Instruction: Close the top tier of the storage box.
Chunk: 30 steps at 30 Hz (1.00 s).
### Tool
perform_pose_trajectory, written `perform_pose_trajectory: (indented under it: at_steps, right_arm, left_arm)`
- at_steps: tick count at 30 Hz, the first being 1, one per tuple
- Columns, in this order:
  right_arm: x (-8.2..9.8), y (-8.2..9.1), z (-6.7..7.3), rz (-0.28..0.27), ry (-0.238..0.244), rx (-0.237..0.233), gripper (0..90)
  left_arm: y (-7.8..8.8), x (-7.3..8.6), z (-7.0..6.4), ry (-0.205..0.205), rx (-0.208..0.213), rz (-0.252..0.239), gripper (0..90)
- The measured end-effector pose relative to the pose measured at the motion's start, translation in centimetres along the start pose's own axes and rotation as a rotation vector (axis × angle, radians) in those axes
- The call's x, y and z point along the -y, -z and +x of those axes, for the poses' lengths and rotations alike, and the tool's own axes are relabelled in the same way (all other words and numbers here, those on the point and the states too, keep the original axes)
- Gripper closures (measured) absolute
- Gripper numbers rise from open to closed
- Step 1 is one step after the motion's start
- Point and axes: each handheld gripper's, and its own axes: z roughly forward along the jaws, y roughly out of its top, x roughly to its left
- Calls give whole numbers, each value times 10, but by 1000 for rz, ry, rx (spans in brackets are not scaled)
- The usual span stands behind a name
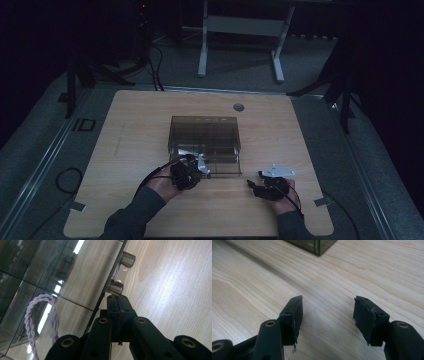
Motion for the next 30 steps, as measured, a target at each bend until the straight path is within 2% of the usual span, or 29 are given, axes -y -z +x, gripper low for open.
perform_pose_trajectory:
  at_steps: [12, 30]
  right_arm:
    - [0, 0, 0, 1, 2, 0, 405]
    - [0, 0, 0, 1, 1, 0, 403]
  left_arm:
    - [-7, -3, -2, -3, -5, 5, 900]
    - [-7, -3, -2, 1, -4, -1, 900]
